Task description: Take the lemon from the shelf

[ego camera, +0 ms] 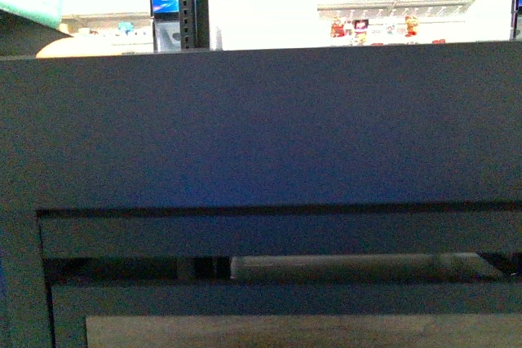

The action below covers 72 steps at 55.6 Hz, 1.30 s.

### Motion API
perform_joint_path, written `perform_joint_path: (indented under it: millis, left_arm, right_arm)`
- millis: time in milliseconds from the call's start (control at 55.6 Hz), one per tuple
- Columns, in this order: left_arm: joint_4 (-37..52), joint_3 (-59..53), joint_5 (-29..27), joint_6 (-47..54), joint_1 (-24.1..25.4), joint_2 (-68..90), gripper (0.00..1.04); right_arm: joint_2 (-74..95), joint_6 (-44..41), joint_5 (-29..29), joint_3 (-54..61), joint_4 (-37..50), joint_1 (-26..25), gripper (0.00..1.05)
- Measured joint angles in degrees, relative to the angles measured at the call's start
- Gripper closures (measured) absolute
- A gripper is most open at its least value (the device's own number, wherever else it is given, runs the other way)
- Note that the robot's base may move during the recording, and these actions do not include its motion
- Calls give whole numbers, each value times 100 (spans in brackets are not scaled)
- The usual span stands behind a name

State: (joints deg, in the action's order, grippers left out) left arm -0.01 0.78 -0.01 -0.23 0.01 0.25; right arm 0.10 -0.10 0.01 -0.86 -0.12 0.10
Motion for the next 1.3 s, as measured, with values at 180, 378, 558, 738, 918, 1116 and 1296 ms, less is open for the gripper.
perform_joint_path:
  millis: [180, 378, 558, 738, 918, 1116, 1296]
  left_arm:
    - [0, 0, 0, -2, 0, 0, 8]
    - [0, 0, 2, 2, 0, 0, 8]
    - [0, 0, 0, 2, 0, 0, 8]
    - [0, 0, 0, 0, 0, 0, 8]
    - [0, 0, 2, 0, 0, 0, 8]
    - [0, 0, 2, 0, 0, 0, 8]
    - [0, 0, 0, 0, 0, 0, 8]
  right_arm:
    - [2, 2, 0, 0, 0, 0, 7]
    - [0, 7, 0, 0, 0, 0, 7]
    - [0, 4, -2, 0, 0, 0, 7]
    - [2, 4, -2, 0, 0, 0, 7]
    - [2, 7, -4, 0, 0, 0, 7]
    - [2, 9, 0, 0, 0, 0, 7]
    - [2, 7, -2, 0, 2, -2, 7]
